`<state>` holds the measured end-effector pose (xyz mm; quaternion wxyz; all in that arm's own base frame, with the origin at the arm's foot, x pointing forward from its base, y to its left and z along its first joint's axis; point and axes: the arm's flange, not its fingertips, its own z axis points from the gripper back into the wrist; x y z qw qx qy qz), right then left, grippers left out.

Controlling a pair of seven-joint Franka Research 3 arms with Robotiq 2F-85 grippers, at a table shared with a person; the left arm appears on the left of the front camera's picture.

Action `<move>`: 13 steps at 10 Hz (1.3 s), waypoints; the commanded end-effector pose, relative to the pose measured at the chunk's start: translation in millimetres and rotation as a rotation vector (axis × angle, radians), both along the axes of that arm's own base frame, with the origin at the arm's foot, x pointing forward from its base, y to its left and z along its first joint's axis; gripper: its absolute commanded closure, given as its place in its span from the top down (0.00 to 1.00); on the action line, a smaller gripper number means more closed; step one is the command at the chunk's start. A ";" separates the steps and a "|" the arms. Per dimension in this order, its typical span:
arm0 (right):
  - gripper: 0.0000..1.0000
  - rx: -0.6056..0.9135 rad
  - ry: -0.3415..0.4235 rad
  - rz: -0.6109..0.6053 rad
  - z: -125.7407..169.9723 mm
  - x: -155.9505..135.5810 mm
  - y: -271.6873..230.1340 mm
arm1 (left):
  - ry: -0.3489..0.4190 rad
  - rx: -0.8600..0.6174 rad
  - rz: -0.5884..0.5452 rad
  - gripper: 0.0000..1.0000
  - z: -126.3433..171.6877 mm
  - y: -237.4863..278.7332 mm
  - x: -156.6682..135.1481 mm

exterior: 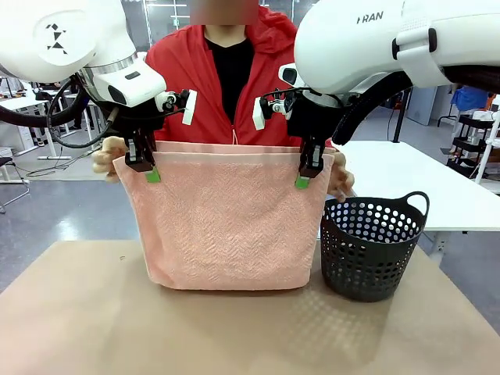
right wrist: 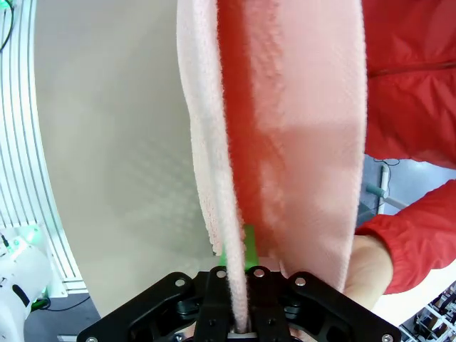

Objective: Fold the towel.
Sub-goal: Release the end of the 100 cm Hotel Towel you were holding and grab the top end of the folded side.

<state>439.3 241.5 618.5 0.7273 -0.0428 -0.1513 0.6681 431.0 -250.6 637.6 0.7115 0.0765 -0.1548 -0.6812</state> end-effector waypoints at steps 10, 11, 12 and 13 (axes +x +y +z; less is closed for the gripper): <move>0.00 -0.004 -0.004 0.008 0.9 0.3 -1.1 | -0.003 -0.003 0.002 0.00 2.5 0.7 1.3; 0.00 -0.004 -0.004 0.008 0.9 0.3 -1.1 | -0.003 -0.003 0.002 0.00 2.5 0.7 1.3; 0.03 0.000 0.000 0.001 0.1 -0.2 0.4 | 0.000 0.000 0.000 0.16 0.0 -0.2 -0.1; 0.37 -0.022 -0.005 0.012 -0.1 -5.4 -2.7 | -0.025 0.004 -0.027 0.42 4.3 1.8 -5.5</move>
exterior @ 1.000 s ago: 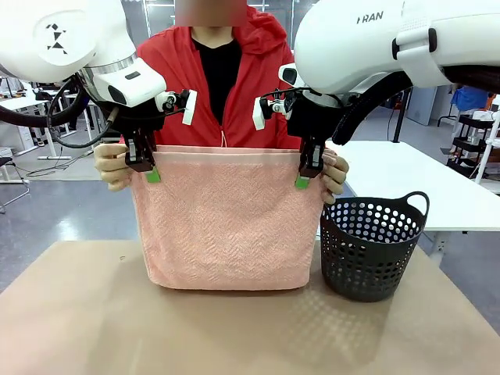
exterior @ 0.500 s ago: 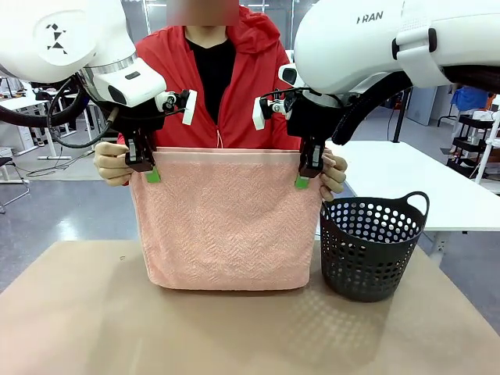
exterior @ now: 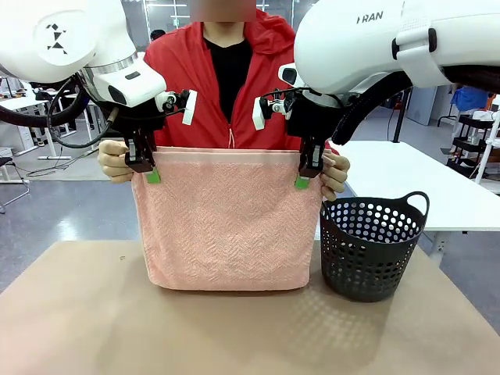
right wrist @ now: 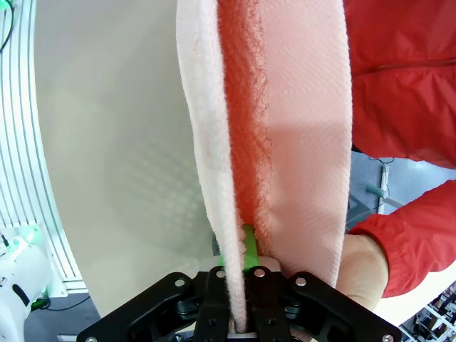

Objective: Fold the towel.
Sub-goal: Release the end of the 100 cm Hotel Towel you were holding and grab the top end of the folded side.

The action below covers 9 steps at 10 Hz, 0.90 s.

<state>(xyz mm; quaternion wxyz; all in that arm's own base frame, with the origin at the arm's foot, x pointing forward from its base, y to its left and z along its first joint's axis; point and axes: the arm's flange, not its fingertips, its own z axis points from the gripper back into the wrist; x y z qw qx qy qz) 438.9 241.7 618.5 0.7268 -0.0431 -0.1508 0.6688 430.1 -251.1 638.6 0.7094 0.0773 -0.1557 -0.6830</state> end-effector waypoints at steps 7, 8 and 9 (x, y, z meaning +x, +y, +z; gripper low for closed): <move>0.83 0.052 -0.320 0.038 65.7 -65.7 -24.8 | -0.240 -0.061 -0.026 1.00 62.3 29.3 -64.9; 0.92 0.068 -0.343 0.059 68.6 -76.4 -27.7 | -0.267 -0.064 -0.019 1.00 65.0 32.3 -73.9; 1.00 0.059 -0.353 0.066 68.8 -79.8 -28.3 | -0.279 -0.063 -0.018 1.00 65.5 33.0 -75.8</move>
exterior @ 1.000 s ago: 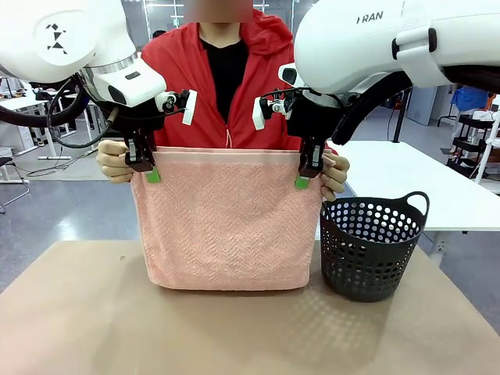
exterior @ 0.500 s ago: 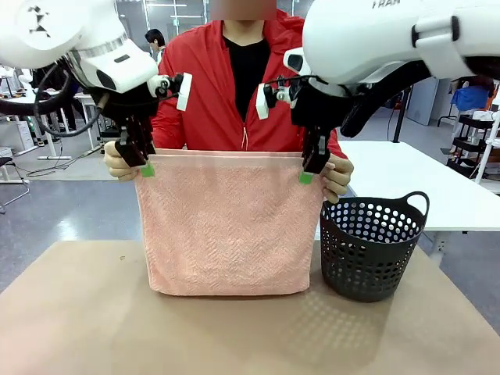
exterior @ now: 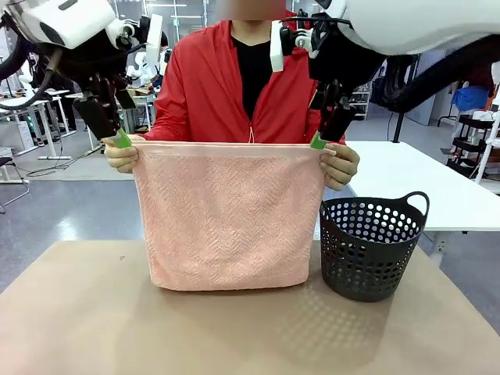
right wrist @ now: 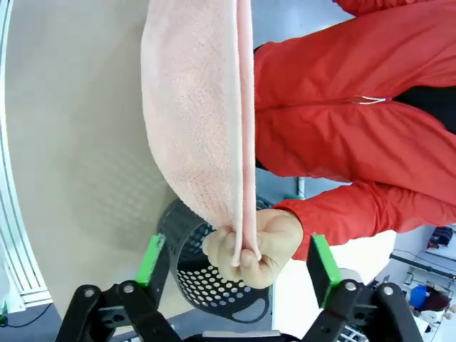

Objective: Fold the towel.
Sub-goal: Release the end of the 100 cm Hotel Towel you were holding and grab the top end of the folded side.

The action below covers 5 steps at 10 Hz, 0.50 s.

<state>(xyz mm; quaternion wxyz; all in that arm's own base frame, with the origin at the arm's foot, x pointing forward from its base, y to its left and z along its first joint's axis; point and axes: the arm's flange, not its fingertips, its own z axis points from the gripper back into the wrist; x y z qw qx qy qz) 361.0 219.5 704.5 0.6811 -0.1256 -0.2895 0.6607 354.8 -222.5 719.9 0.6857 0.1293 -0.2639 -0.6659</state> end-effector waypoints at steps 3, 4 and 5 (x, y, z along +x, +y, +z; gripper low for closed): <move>1.00 -0.030 -0.037 0.028 -15.8 4.5 -2.1 | -0.021 -0.011 -0.007 1.00 -13.7 1.7 7.8; 1.00 -0.034 -0.037 0.024 -14.8 6.2 -1.7 | -0.018 -0.019 -0.001 1.00 -12.9 2.0 9.9; 1.00 -0.040 -0.020 0.029 -14.6 12.0 -1.2 | -0.008 -0.022 -0.011 1.00 -14.1 2.1 14.8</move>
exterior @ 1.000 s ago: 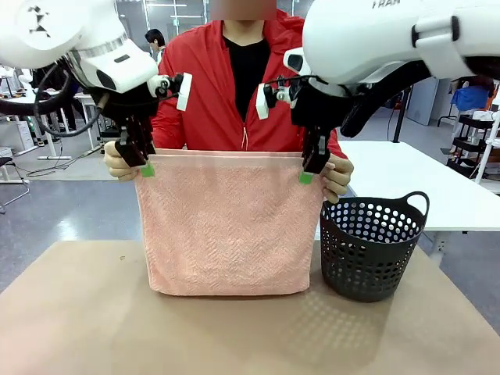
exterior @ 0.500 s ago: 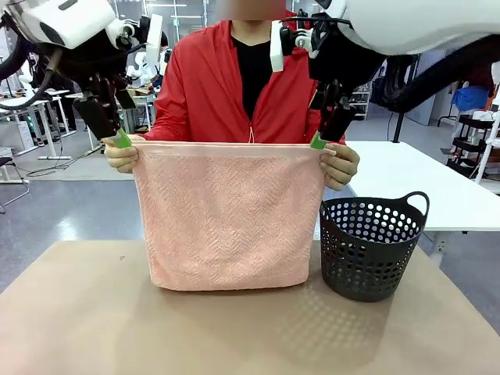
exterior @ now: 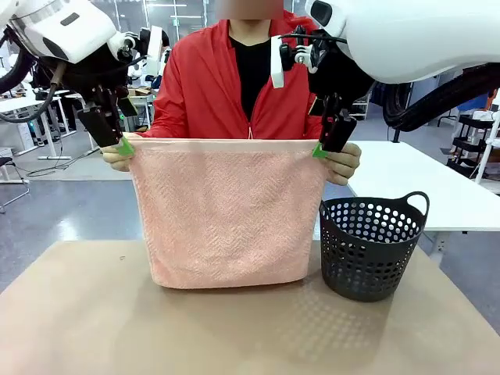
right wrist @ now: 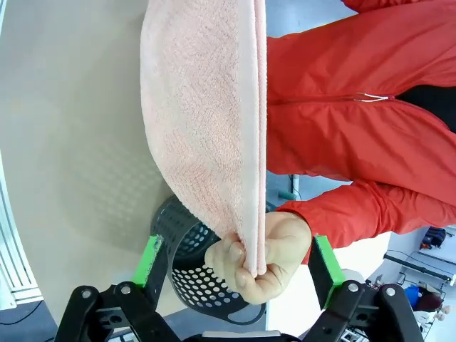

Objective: Fold the towel.
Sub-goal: Release the end of the 100 cm Hotel Towel you were holding and grab the top end of the folded side.

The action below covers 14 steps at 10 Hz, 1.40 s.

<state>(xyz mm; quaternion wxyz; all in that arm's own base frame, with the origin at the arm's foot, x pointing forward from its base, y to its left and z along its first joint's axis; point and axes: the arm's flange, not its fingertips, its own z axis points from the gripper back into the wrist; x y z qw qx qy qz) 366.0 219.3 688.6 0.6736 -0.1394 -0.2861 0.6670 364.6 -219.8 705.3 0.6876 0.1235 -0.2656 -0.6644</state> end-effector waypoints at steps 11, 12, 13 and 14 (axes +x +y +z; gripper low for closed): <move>0.68 -0.056 0.237 -0.028 -35.0 81.4 12.0 | 0.262 0.002 -0.027 0.60 -44.7 -23.6 85.1; 0.40 -0.064 0.241 -0.028 -35.8 82.3 13.2 | 0.275 0.002 -0.023 0.34 -47.2 -21.7 85.7; 0.09 -0.063 0.236 -0.031 -35.1 83.8 14.2 | 0.273 -0.004 -0.029 0.01 -48.5 -21.9 86.0; 0.00 -0.064 0.236 -0.034 -35.0 83.9 14.7 | 0.273 -0.007 -0.028 0.00 -48.5 -21.2 84.8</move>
